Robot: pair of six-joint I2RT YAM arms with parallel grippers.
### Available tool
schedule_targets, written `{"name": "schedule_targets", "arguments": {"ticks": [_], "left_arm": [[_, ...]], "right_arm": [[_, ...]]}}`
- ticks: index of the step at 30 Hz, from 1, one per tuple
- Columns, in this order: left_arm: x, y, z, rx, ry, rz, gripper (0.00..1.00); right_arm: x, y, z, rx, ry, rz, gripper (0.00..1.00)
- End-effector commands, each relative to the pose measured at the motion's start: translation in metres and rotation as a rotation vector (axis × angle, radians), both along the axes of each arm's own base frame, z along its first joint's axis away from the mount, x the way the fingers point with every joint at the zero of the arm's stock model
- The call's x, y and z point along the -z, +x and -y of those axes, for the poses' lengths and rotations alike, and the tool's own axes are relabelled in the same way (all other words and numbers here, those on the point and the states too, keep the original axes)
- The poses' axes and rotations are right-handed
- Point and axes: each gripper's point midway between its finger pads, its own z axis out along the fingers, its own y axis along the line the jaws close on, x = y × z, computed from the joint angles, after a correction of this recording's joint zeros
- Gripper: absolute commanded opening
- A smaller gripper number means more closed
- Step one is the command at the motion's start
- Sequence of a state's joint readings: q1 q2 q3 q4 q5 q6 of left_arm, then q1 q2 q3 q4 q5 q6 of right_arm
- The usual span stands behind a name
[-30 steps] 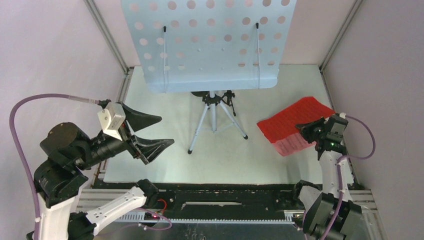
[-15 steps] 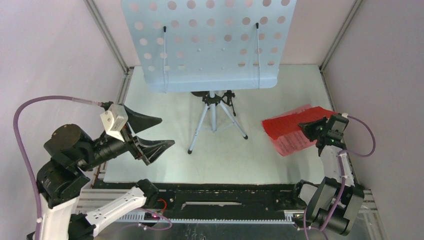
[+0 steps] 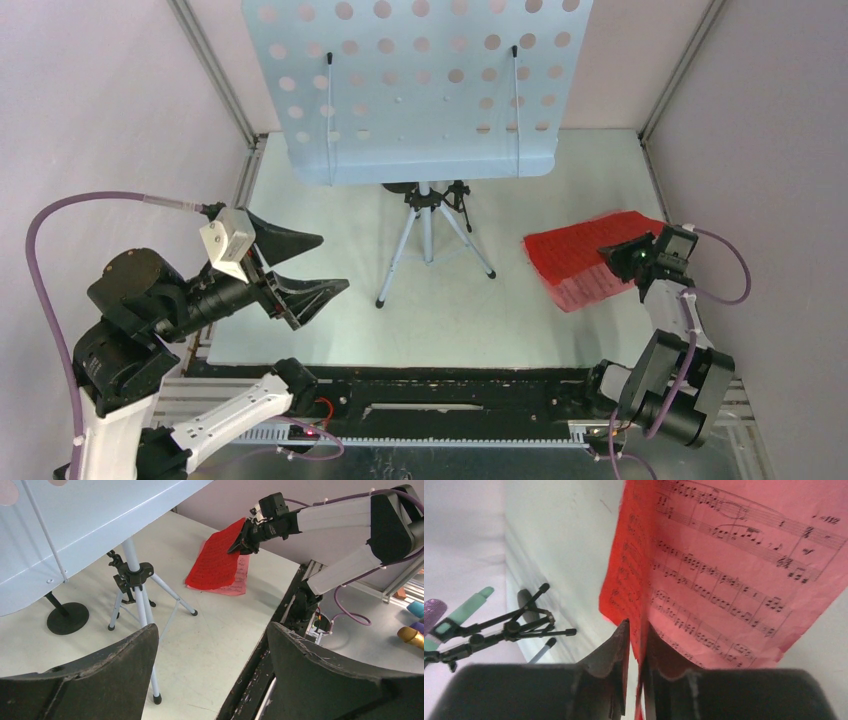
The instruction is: Pack up the instrument practice props
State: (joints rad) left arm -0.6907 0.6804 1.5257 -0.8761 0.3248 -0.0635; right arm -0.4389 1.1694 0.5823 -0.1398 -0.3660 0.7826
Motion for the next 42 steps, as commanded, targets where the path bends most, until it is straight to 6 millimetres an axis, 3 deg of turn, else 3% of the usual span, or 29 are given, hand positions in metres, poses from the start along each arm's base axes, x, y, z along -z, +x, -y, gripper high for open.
{"name": "schedule_targets", "arguments": {"ticks": [1,5,10,14,18,24,26,29,34,38,42], "left_arm": [[-0.005,0.004,0.003,-0.003,-0.019,0.009,0.88],[-0.005,0.004,0.003,-0.004,-0.018,0.010,0.88],[-0.003,0.004,0.002,-0.008,-0.015,0.008,0.88],[0.000,0.004,-0.003,-0.027,-0.011,0.004,0.89],[0.010,0.005,-0.005,-0.048,-0.007,-0.019,0.89],[0.037,0.014,-0.004,-0.090,0.005,-0.096,0.89],[0.044,0.017,-0.006,-0.117,-0.009,-0.113,0.90],[0.058,0.028,-0.001,-0.148,-0.037,-0.139,0.97],[0.081,0.045,0.009,-0.183,-0.076,-0.187,1.00],[0.101,0.063,0.014,-0.235,-0.106,-0.206,1.00],[0.119,0.080,0.020,-0.284,-0.150,-0.245,1.00]], "right_arm": [[-0.005,0.001,0.015,0.032,-0.038,-0.013,0.32],[-0.004,-0.009,0.020,0.071,-0.060,-0.044,0.64],[-0.011,-0.021,0.033,0.147,-0.090,-0.055,0.87],[-0.014,-0.038,0.047,0.238,-0.107,-0.113,0.96],[-0.020,-0.054,0.052,0.302,-0.127,-0.154,0.99],[-0.057,-0.057,0.040,0.233,-0.171,-0.030,0.99],[-0.077,-0.052,0.025,0.140,-0.185,0.059,0.99],[-0.109,-0.039,-0.013,-0.037,-0.198,0.217,0.94],[-0.149,-0.027,-0.106,-0.334,-0.284,0.386,0.94],[-0.176,-0.036,-0.183,-0.550,-0.346,0.566,0.94],[-0.197,-0.050,-0.233,-0.696,-0.418,0.728,0.93]]}}
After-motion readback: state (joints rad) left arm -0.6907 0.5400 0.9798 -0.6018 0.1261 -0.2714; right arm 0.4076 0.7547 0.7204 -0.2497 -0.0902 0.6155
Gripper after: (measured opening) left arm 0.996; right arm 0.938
